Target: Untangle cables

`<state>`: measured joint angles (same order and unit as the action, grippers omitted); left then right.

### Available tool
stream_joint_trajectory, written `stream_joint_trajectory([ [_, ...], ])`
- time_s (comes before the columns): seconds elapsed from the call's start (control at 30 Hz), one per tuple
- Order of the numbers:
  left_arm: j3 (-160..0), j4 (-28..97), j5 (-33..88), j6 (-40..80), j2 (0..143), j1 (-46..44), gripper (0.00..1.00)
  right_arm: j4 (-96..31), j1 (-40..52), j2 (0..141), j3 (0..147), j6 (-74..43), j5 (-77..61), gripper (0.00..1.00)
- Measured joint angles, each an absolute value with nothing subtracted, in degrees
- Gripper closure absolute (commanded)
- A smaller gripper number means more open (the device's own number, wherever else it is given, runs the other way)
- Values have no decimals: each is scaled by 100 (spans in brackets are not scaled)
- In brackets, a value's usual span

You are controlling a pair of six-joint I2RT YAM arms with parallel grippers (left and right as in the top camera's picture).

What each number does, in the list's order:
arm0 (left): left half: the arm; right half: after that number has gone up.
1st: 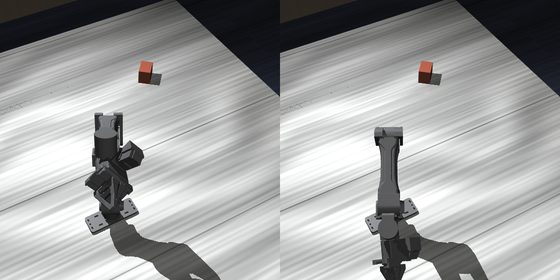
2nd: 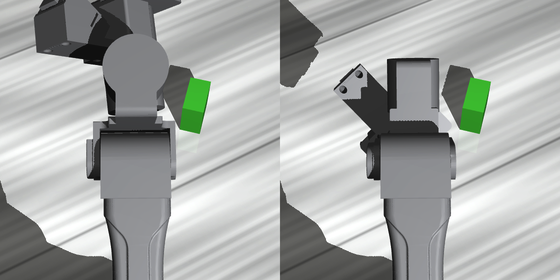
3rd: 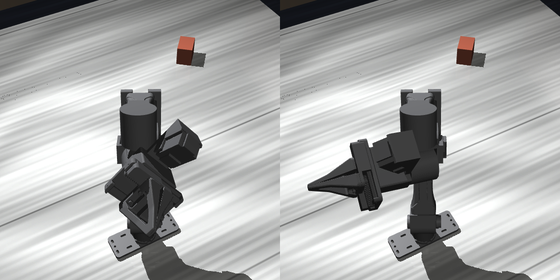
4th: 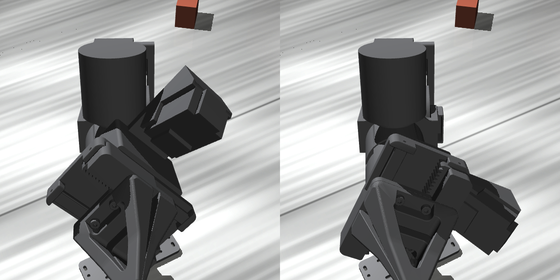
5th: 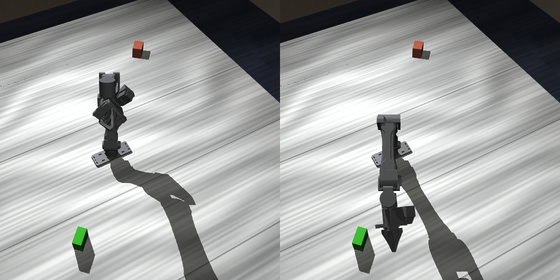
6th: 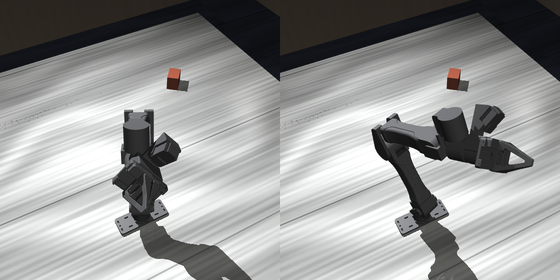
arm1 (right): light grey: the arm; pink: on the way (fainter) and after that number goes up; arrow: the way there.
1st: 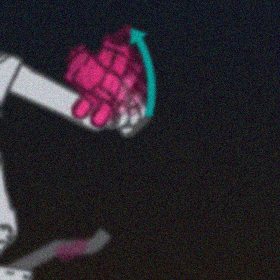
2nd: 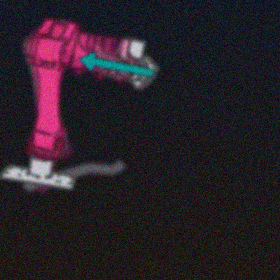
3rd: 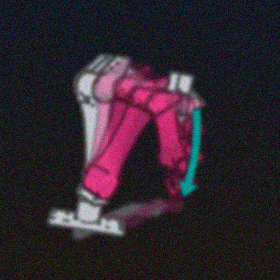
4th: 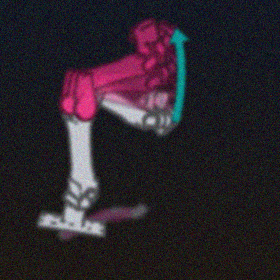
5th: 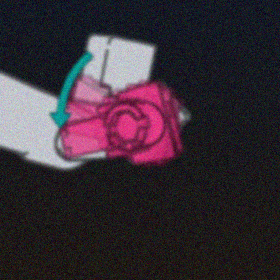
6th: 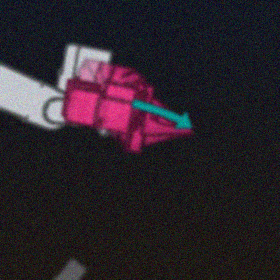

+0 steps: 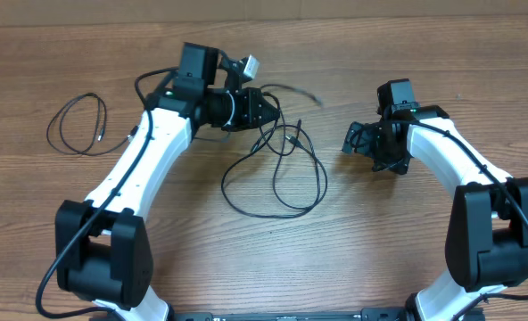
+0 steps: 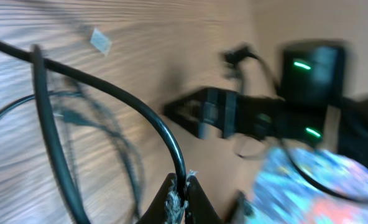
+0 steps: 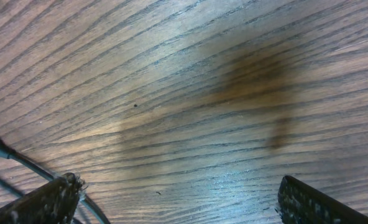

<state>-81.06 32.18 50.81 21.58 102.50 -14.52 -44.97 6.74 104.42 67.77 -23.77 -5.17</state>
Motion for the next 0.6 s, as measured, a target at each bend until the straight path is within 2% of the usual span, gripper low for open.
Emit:
stream_joint_trajectory([
  [0.3, -8106, 2694, 7629, 1269, 10243, -1188, 96, -4497, 674, 10442, 6777, -2379, -517, 0],
  [0.6, -8106, 2563, 8619, 899, 10243, -1175, 96, -4497, 674, 10442, 6777, -2375, -515, 0],
])
